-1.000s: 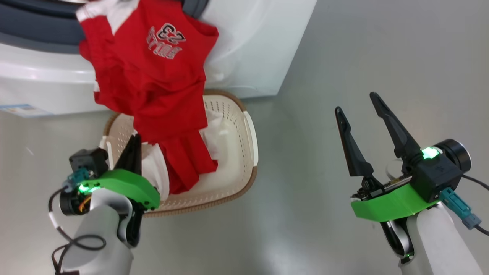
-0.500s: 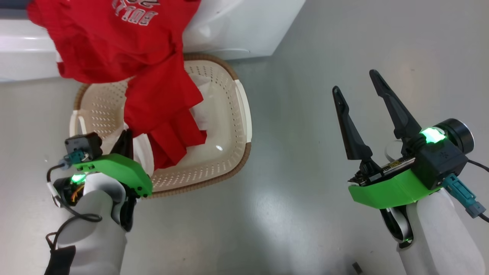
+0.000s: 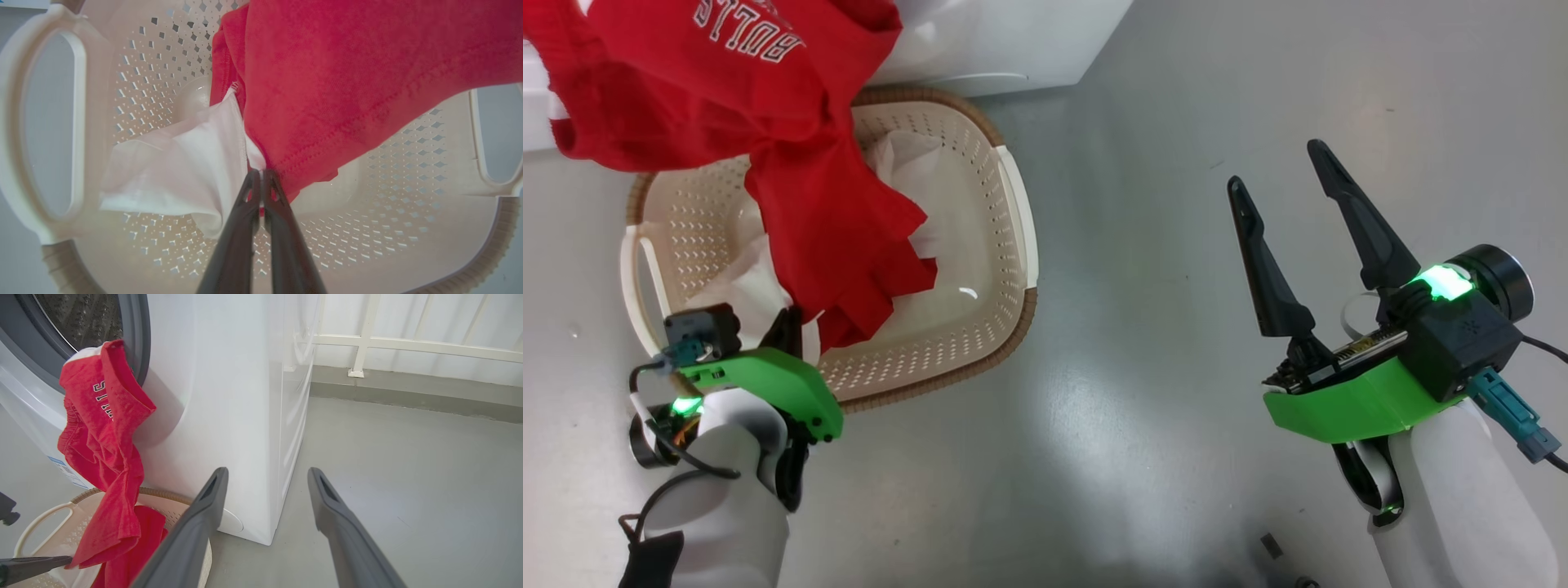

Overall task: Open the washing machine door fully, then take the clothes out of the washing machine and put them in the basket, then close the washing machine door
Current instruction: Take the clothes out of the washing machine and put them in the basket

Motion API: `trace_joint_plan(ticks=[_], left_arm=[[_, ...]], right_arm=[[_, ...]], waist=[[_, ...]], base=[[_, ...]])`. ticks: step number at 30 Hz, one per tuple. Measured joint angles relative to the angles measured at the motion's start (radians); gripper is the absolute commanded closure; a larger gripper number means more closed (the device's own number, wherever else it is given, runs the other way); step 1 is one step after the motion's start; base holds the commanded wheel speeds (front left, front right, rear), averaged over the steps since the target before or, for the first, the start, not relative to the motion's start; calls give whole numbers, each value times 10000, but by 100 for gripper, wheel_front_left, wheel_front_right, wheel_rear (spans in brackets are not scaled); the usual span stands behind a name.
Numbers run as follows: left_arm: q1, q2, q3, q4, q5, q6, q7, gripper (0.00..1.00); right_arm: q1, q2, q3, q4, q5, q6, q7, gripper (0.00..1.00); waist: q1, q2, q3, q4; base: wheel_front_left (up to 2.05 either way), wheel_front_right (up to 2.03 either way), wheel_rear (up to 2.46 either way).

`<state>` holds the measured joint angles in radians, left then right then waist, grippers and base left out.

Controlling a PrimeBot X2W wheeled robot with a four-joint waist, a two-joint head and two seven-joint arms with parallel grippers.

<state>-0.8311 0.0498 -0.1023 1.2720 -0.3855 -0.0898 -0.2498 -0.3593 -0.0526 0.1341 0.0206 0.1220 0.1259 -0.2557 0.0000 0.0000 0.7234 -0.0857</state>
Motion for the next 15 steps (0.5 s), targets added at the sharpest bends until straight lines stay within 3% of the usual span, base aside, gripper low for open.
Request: trace_joint_plan(ticks=[6,7,8,9,15], left_arm=[[-156,-4,8,61,-35,0,0,100],[-156,-4,8,81,-36,0,0,84],[-156,-4,12,96,-44,0,0,53],[-156,-4,21,102,-63,-2,0,0],[-185,25,84,-163,-142,-90,2,0]], right_arm=[[-184,0,-4,0,0,0,0,0],[-191,-2,-4,0,2,0,0,0],[-191,-2,-2,4,2,0,0,0],[-191,-2,-4,4,2,0,0,0],[-192,-2,-27,19,2,0,0,0]], waist=[[0,0,101,15],[0,0,111,19],[0,1,117,24],[0,0,119,31],[0,0,81,118]], base=[[0,0,0],[0,0,0],[0,0,0],[0,0,0],[0,0,0]])
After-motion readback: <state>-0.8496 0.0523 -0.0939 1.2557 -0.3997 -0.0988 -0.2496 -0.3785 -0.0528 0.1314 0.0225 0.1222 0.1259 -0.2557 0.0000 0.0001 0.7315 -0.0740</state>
